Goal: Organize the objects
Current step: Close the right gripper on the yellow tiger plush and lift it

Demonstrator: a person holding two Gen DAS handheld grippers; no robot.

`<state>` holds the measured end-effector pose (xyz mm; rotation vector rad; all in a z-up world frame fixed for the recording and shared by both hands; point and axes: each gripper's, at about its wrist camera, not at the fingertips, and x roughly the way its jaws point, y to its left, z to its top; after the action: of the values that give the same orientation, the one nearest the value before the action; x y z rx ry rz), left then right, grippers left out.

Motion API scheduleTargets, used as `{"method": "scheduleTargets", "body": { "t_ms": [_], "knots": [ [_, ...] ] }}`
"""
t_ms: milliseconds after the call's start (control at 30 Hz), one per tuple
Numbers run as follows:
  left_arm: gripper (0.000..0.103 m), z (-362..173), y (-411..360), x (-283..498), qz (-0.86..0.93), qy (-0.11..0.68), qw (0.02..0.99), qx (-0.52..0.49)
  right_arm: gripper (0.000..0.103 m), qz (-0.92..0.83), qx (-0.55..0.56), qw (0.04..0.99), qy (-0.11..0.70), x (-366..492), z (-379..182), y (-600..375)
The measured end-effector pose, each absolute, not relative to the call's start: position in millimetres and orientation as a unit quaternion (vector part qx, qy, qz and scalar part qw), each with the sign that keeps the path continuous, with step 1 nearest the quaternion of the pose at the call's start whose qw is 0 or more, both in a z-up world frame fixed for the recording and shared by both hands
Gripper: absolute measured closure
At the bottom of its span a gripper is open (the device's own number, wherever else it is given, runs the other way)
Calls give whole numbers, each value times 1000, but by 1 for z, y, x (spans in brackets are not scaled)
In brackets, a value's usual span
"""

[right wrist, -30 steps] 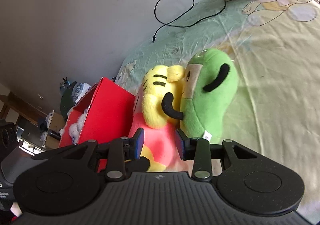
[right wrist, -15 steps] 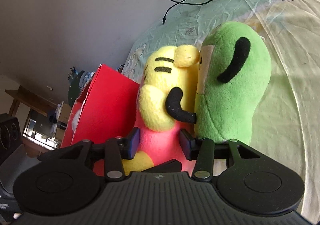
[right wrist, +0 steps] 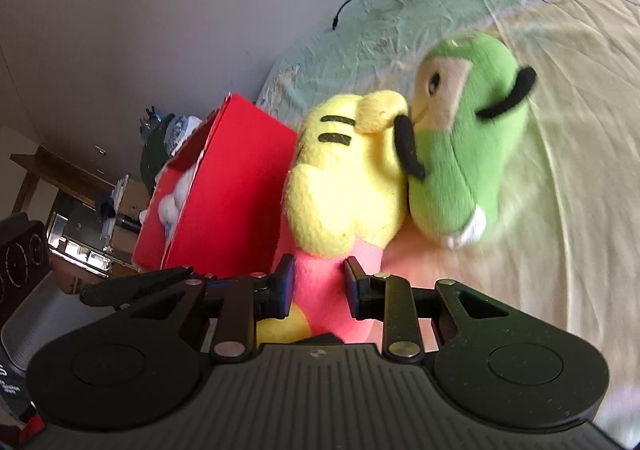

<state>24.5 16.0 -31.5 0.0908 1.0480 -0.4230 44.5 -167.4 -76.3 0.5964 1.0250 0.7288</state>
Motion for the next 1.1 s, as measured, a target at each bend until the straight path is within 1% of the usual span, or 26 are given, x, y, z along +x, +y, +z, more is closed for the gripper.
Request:
{"method": "scheduleTargets", "body": {
  "t_ms": [333, 433, 533, 633, 667, 700, 733, 767, 867, 933, 1100],
  "knots": [
    [31, -42, 15, -16, -266, 527, 807, 34, 74, 326, 255, 753, 511, 4, -83, -175],
    [31, -43, 19, -27, -271, 527, 805, 31, 72, 324, 262, 747, 518, -6, -85, -178],
    [29, -41, 22, -28, -272, 521, 809, 30, 65, 313, 267, 754, 512, -9, -84, -181],
    [26, -36, 23, -26, -265, 509, 818, 30, 63, 297, 292, 758, 502, 0, -86, -184],
    [22, -34, 22, -25, -261, 503, 823, 34, 58, 291, 295, 763, 496, 1, -86, -184],
    [20, -33, 21, -23, -257, 495, 829, 39, 50, 284, 293, 771, 489, 3, -85, -183],
    [18, -32, 20, -21, -253, 490, 833, 42, 48, 276, 291, 778, 484, 2, -84, -182],
    [18, -34, 18, -17, -249, 489, 835, 43, 46, 273, 291, 782, 479, 6, -84, -180],
    [18, -44, 17, -2, -242, 496, 833, 33, 45, 276, 299, 781, 475, 11, -86, -174],
    [24, -51, 17, 6, -232, 511, 828, 24, 46, 278, 296, 783, 471, 15, -86, -169],
    [25, -50, 16, 5, -237, 506, 829, 23, 59, 281, 286, 792, 461, 12, -83, -165]
  ]
}}
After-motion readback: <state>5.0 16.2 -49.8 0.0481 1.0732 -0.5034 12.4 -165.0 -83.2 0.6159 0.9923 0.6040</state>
